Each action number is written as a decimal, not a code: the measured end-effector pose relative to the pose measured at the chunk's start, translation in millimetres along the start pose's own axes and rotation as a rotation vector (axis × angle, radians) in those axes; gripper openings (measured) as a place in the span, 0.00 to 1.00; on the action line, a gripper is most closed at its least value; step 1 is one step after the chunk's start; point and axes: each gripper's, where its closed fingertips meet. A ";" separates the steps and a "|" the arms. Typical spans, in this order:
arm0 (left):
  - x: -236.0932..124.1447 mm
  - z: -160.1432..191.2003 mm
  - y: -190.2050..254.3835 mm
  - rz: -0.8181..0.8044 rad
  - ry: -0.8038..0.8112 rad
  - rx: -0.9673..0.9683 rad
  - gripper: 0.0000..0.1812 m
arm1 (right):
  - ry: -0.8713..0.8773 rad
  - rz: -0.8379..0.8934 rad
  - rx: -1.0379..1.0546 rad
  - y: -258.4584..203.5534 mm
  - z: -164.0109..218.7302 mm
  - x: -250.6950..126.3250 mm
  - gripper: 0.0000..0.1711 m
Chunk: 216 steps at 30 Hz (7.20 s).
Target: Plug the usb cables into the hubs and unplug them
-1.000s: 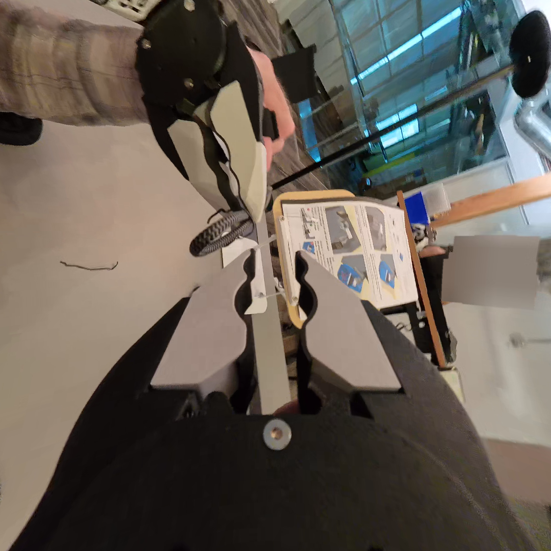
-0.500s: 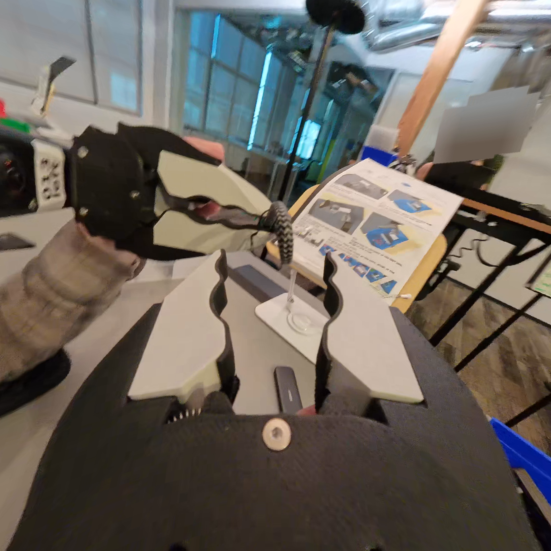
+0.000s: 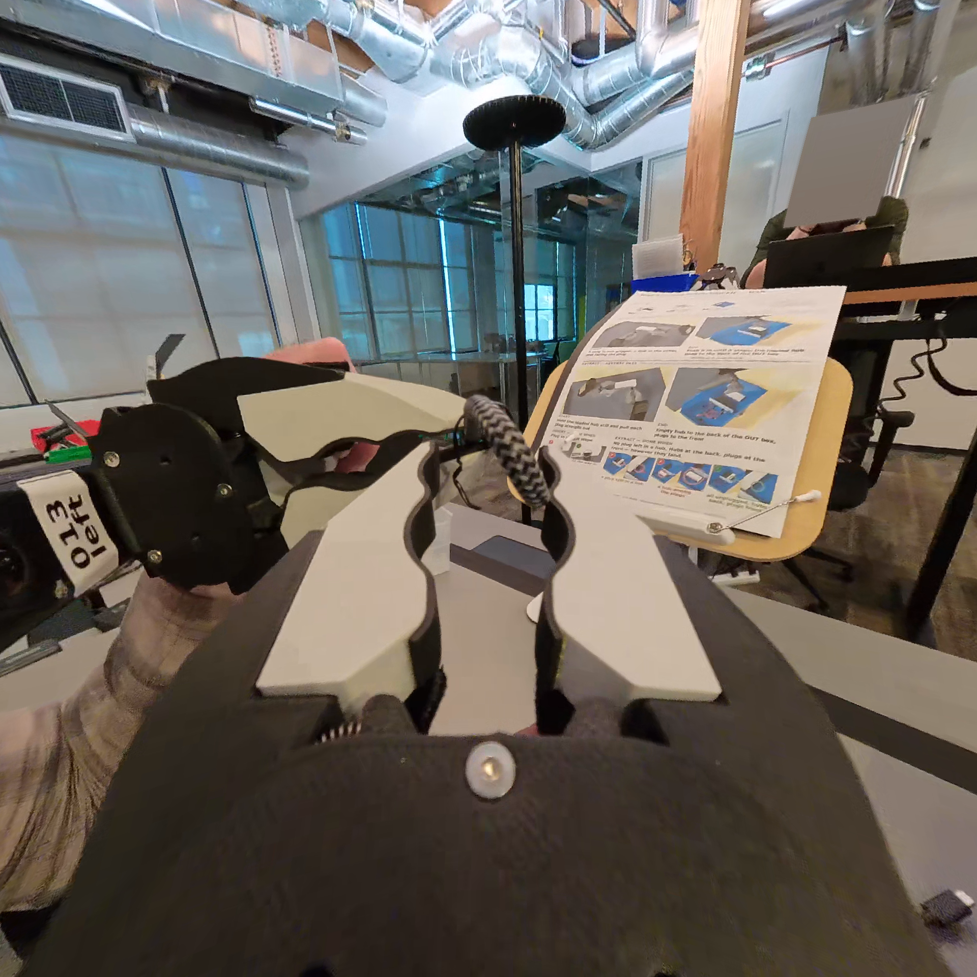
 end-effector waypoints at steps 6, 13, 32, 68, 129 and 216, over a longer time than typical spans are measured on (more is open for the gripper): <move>-0.6 -2.6 -0.5 -0.003 0.006 -0.009 0.03 | 0.025 -0.030 0.018 -2.0 -2.4 -3.5 0.11; -1.6 -5.6 -1.7 -0.013 0.010 -0.011 0.03 | 0.031 -0.046 0.018 -2.8 -4.2 -6.3 0.08; -5.6 -17.0 -9.0 -0.036 0.072 -0.093 0.03 | 0.081 -0.077 -0.046 -4.5 -11.5 -19.0 0.02; 3.1 -43.8 -11.7 0.005 0.197 -0.491 0.04 | 0.238 -0.051 -0.043 -3.5 -28.8 -40.4 0.00; -11.0 -76.2 23.0 0.652 0.616 -0.984 0.16 | 0.156 -0.170 -0.174 1.8 -18.9 -61.7 0.00; 12.5 -103.1 117.6 0.755 0.612 -0.873 0.03 | -0.047 -0.345 -0.126 7.9 56.0 -96.6 0.00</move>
Point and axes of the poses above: each gripper's, where its closed fingertips meet, x out along the fingers, z out of its underside, y = z × x across the jaws, and after that the axes turned 5 degrees about -y, right-handed
